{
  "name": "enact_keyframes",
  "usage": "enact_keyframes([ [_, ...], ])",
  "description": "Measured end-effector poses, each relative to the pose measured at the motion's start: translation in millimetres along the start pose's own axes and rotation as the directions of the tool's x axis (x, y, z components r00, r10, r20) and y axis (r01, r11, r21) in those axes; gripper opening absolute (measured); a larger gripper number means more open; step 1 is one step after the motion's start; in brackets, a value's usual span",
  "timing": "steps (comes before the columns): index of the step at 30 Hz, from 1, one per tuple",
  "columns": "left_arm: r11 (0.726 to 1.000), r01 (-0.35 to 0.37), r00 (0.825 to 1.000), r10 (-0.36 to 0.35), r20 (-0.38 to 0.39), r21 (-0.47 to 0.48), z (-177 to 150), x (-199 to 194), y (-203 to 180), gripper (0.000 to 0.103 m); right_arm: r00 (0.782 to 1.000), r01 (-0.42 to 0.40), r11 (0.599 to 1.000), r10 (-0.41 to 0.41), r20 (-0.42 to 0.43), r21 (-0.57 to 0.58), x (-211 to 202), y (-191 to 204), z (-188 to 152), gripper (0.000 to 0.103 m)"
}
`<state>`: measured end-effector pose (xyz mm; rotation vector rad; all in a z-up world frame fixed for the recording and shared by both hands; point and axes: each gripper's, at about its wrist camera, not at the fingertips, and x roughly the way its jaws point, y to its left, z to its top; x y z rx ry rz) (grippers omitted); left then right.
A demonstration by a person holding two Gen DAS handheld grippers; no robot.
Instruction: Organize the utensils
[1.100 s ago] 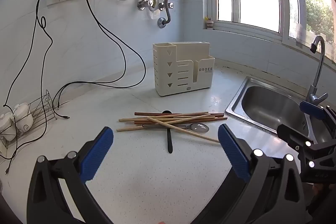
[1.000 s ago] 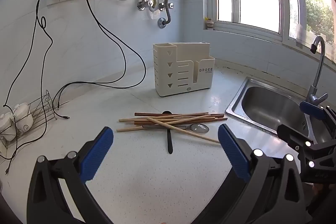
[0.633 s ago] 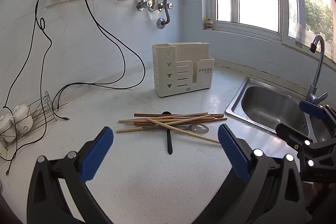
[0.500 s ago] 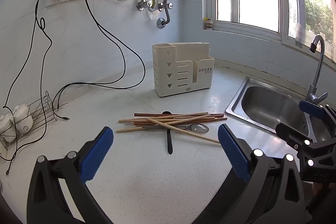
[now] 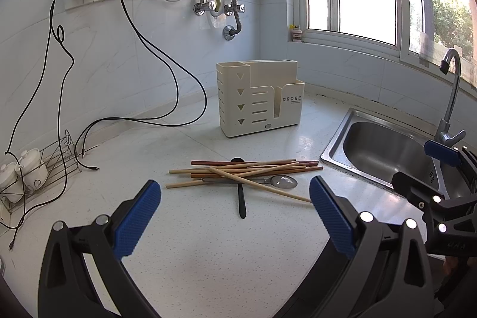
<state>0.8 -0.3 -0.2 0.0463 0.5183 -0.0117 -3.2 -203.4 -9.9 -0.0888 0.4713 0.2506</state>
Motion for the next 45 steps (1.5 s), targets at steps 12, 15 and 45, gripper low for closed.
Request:
enact_keyframes([
  [12, 1.0, 0.001, 1.0, -0.001, -0.001, 0.002, 0.0, -0.1, 0.7, 0.098, 1.0, -0.004, 1.0, 0.004, 0.001, 0.001, 0.7, 0.1, 4.1, 0.095],
  [15, 1.0, 0.002, 1.0, -0.002, -0.004, 0.002, 0.2, 1.0, 1.4, 0.098, 1.0, -0.006, 1.0, 0.006, 0.002, 0.001, 0.6, 0.4, 4.4, 0.095],
  [45, 1.0, 0.003, 1.0, -0.003, -0.004, 0.002, 0.2, 1.4, 4.0, 0.098, 1.0, -0.004, 1.0, 0.004, 0.006, 0.006, 1.9, 1.8, 3.9, 0.095],
])
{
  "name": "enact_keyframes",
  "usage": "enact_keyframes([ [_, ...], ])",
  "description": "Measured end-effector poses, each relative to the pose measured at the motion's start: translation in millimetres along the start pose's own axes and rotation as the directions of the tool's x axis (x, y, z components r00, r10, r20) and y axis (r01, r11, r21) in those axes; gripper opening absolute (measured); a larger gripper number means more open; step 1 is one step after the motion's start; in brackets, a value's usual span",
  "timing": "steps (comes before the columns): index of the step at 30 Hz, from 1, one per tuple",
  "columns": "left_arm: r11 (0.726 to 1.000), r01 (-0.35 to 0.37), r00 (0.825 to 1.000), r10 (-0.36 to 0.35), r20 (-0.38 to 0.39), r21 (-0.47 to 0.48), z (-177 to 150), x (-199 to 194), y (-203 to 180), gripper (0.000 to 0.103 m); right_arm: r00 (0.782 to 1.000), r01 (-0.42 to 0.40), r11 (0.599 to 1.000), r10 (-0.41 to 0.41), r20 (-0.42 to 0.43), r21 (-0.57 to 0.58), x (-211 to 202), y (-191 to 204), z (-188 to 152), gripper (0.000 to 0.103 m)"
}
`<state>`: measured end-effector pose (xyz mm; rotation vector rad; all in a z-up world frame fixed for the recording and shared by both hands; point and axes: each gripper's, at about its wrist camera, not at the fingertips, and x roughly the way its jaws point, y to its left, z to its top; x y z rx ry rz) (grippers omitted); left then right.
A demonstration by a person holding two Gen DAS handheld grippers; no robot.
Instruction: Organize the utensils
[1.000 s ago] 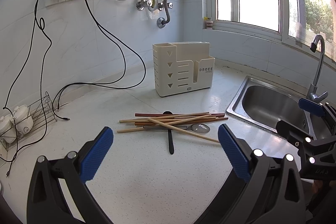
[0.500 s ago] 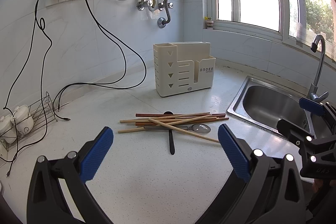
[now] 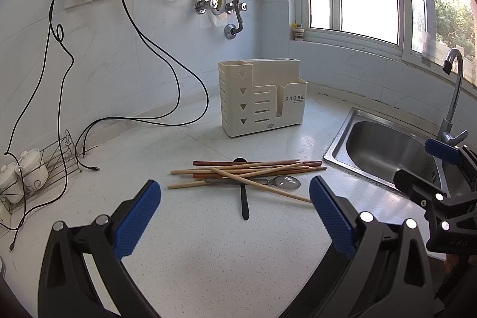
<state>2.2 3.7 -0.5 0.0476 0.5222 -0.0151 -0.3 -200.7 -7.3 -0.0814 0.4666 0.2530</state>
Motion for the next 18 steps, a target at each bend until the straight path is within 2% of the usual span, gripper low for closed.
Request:
enact_keyframes([
  [18, 1.0, -0.002, 1.0, 0.002, -0.015, 0.006, 1.9, 9.0, 4.1, 0.098, 1.0, -0.008, 1.0, 0.008, -0.014, 0.008, 8.1, 1.6, -1.7, 0.095],
])
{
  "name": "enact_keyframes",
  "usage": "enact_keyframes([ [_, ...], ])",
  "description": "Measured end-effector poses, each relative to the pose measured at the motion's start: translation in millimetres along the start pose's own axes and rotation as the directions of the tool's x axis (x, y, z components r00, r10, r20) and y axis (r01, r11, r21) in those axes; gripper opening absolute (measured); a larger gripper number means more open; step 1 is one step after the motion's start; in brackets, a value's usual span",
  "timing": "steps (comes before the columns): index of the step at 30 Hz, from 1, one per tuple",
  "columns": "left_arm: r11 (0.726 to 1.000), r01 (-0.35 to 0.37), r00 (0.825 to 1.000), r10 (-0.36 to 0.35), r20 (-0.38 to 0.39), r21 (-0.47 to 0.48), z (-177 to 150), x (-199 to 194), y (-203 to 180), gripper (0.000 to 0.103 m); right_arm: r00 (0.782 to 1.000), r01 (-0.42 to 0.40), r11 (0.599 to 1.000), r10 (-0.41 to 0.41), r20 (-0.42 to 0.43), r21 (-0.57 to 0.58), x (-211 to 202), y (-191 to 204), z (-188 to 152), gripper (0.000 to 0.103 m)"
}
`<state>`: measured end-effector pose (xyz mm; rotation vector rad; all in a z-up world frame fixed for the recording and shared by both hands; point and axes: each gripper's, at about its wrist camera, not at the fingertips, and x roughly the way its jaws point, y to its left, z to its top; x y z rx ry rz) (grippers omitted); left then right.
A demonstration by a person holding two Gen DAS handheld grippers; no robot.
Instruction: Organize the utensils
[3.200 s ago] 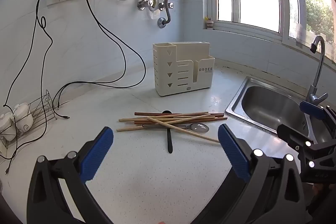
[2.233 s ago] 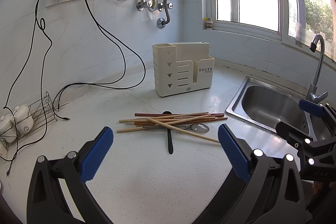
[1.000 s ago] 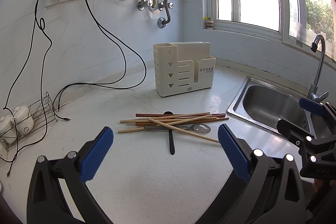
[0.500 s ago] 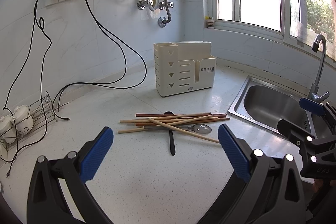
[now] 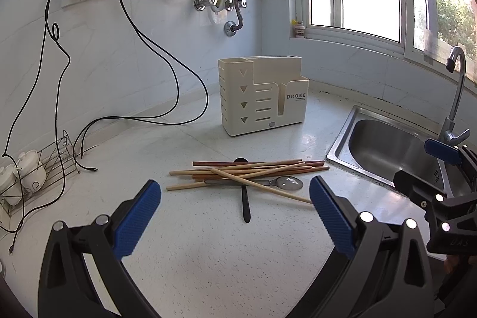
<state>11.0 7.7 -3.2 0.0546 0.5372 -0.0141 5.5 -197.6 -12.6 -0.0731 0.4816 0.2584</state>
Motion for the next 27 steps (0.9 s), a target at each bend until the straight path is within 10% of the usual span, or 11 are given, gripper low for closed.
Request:
enact_keyframes([
  [13, 0.999, 0.032, 0.997, -0.029, -0.079, 0.041, 6, 32, 30, 0.098, 0.994, -0.033, 0.999, 0.036, -0.106, 0.034, 33, 4, 1, 0.095],
  [27, 0.968, 0.165, 0.973, -0.128, -0.192, 0.189, 11, 86, 81, 0.076, 0.96, -0.031, 0.997, 0.048, -0.275, 0.066, 79, 6, -10, 0.067],
])
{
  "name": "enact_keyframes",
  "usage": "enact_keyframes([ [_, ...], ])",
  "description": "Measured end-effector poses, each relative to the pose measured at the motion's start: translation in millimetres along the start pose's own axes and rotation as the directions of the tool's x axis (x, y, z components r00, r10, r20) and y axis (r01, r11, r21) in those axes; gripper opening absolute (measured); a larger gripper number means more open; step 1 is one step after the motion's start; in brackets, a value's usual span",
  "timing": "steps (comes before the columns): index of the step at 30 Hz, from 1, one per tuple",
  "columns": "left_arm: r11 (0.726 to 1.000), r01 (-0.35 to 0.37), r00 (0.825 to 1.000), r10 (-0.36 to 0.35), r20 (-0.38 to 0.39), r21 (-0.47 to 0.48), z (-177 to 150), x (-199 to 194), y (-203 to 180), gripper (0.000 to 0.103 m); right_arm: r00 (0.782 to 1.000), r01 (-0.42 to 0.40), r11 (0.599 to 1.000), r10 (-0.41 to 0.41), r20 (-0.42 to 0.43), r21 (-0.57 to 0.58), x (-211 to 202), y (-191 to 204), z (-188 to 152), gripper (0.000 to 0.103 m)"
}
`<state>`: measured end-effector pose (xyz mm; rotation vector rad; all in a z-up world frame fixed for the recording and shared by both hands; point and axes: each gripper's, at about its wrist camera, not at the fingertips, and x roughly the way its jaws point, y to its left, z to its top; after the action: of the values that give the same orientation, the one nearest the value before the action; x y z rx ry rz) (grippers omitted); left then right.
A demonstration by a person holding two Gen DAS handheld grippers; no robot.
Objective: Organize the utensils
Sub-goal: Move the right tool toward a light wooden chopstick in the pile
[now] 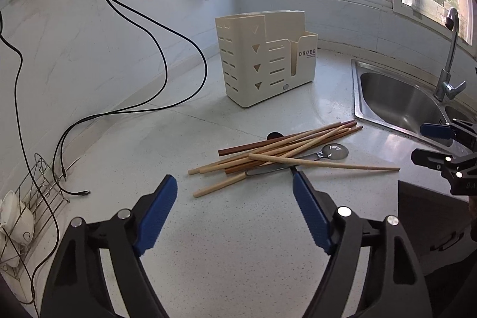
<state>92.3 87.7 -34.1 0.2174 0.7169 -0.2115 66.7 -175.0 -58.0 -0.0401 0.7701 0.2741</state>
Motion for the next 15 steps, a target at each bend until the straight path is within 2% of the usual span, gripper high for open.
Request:
enact_keyframes([
  [2, 0.999, 0.028, 0.999, -0.027, -0.025, 0.035, -3, 9, 9, 0.072, 1.0, 0.0, 1.0, -0.001, -0.025, -0.008, 4, -2, -4, 0.06],
  [4, 0.996, 0.055, 0.998, -0.051, -0.045, 0.073, -7, 18, 18, 0.065, 0.999, 0.004, 1.0, -0.005, -0.044, -0.018, 8, -4, -7, 0.057],
  [7, 0.988, 0.094, 0.994, -0.087, -0.063, 0.119, -9, 33, 30, 0.059, 0.997, 0.015, 0.999, -0.017, -0.076, -0.03, 13, -8, -11, 0.05],
  [9, 0.981, 0.127, 0.991, -0.118, -0.071, 0.148, -9, 43, 35, 0.057, 0.995, 0.017, 0.999, -0.021, -0.094, -0.044, 16, -9, -13, 0.049],
  [15, 0.93, 0.239, 0.969, -0.21, -0.129, 0.279, -9, 69, 45, 0.046, 0.989, -0.01, 0.995, -0.005, -0.147, -0.101, 28, -12, -17, 0.042],
])
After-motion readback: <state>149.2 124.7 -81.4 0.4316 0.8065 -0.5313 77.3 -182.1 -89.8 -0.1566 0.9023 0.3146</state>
